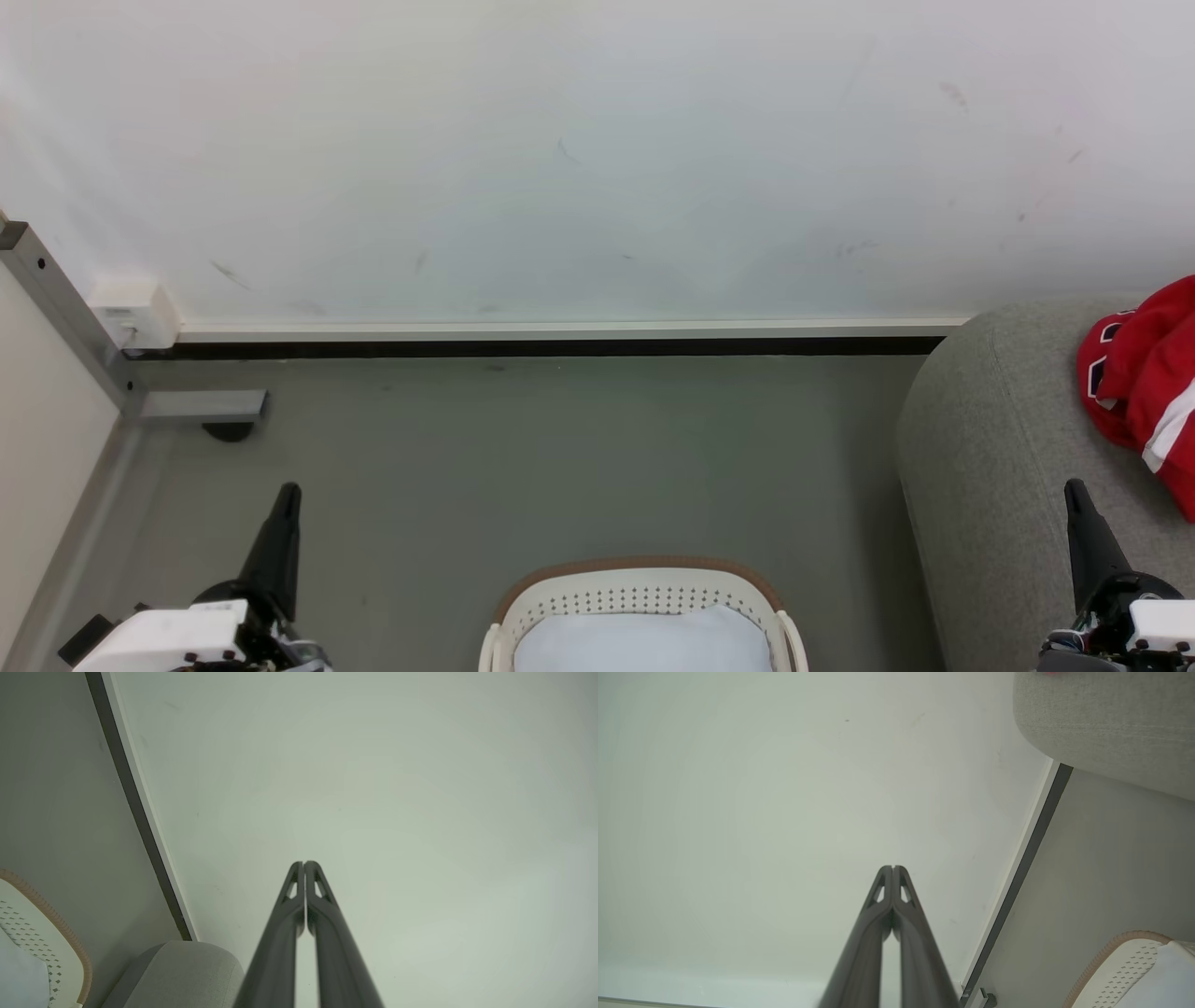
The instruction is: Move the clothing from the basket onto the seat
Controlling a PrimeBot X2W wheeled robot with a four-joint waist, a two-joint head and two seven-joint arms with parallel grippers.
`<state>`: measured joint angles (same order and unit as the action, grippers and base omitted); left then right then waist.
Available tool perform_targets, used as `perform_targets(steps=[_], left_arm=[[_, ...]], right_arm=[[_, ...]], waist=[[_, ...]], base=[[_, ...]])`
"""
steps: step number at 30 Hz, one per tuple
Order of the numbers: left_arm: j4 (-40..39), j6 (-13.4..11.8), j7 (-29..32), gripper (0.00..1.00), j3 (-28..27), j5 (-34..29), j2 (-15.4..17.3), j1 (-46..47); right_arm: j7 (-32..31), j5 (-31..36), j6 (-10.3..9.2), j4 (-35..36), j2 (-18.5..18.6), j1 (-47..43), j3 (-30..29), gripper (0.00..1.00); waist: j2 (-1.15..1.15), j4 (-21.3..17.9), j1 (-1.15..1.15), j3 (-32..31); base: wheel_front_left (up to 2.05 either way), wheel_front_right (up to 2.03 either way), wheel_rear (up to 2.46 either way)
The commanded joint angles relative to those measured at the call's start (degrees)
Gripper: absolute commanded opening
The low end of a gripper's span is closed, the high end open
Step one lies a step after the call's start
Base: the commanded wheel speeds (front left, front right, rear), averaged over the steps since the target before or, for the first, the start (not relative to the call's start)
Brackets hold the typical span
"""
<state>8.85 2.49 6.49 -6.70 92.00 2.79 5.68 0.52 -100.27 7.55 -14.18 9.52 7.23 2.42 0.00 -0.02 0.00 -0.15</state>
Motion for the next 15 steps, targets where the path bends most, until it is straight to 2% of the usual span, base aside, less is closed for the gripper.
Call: perform_targets(steps=[1,15], left_arm=[[-0.11,0.17,0.18,0.00,-0.12,0.70,0.11,0.54],[-0.12,0.16,0.17,0.00,-0.11,0.71,0.11,0.53]], right_arm=[[-0.01,-0.26,-0.12,0.35,0.61,-0.11,0.07,0.00],[1.19,-1.57,-0.12,0.59,1.52,-0.16,1.43,0.00]], waist=[[0.00,0.00,0.00,0.00],[0.00,0.00,0.00,0.01]], base=[[0.00,0.00,0.00],[0.00,0.00,0.00]])
